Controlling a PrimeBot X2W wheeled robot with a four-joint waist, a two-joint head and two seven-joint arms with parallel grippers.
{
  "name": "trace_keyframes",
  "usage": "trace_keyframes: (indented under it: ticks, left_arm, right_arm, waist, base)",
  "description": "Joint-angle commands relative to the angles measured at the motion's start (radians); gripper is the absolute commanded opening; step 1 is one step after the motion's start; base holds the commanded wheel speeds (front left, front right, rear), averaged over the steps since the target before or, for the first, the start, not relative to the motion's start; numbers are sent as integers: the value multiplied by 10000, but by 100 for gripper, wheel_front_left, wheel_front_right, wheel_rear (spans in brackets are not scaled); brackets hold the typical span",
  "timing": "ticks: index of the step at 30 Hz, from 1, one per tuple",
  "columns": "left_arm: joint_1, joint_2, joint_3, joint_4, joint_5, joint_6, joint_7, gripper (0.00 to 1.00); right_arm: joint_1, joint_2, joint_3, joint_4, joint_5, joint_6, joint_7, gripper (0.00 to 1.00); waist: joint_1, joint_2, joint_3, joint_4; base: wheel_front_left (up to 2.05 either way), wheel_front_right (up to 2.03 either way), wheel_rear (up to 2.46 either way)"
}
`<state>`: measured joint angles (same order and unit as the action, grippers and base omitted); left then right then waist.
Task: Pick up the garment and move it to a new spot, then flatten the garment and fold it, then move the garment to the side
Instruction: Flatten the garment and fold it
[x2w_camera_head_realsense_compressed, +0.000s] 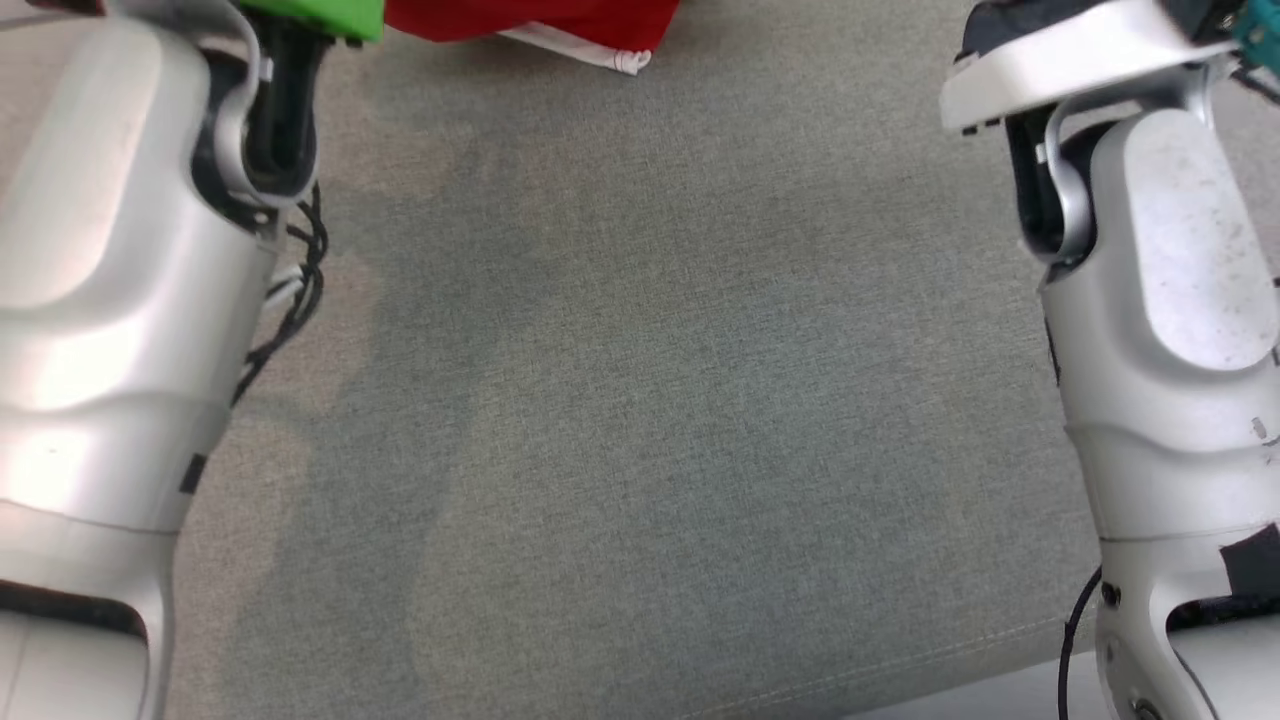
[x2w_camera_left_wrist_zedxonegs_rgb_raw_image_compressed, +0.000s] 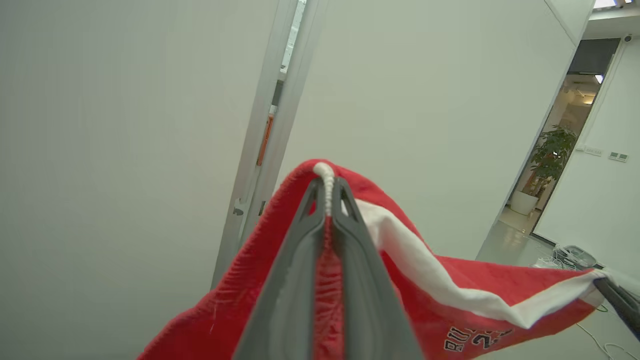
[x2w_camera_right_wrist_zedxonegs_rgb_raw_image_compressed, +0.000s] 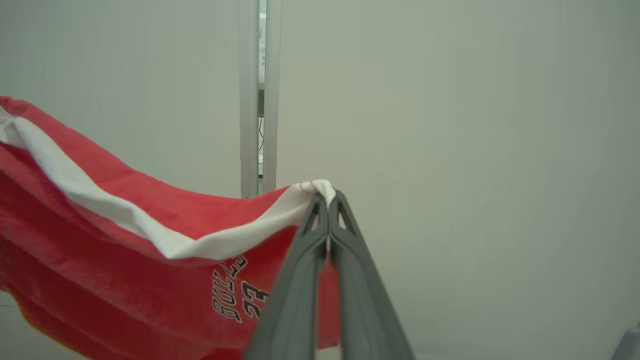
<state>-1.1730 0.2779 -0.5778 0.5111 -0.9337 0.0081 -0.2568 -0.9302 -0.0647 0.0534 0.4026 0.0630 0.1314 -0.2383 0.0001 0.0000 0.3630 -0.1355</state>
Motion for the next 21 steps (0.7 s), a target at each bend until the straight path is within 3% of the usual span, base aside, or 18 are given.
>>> trace_keyframes:
  ticks: [1, 7, 14, 21]
  left_arm:
    - [419, -64, 61, 151, 89, -126, -57, 0]
    - [2479, -697, 1461, -651, 1002, -628, -82, 0]
    - [5521, -1548, 3205, -3142, 2312, -1015, -85, 0]
    - [8164, -1912, 3242, -4942, 2899, -1213, -79, 0]
  right_arm:
    - [275, 29, 9, 257, 95, -14, -106, 0]
    - [1521, 84, -241, 419, 645, -14, -276, 0]
    - [3889, 120, -774, -1597, 1355, -14, -276, 0]
    - [6378, 123, -1281, -3771, 1453, -14, -279, 0]
  waist:
    - [-1, 0, 618, -121]
    - [-1, 0, 585, -38]
    - [-1, 0, -100, 90]
    - [-1, 0, -1055, 344]
  base:
    - [0, 0, 0]
    - [0, 0, 0]
    - [0, 0, 0]
    - [0, 0, 0]
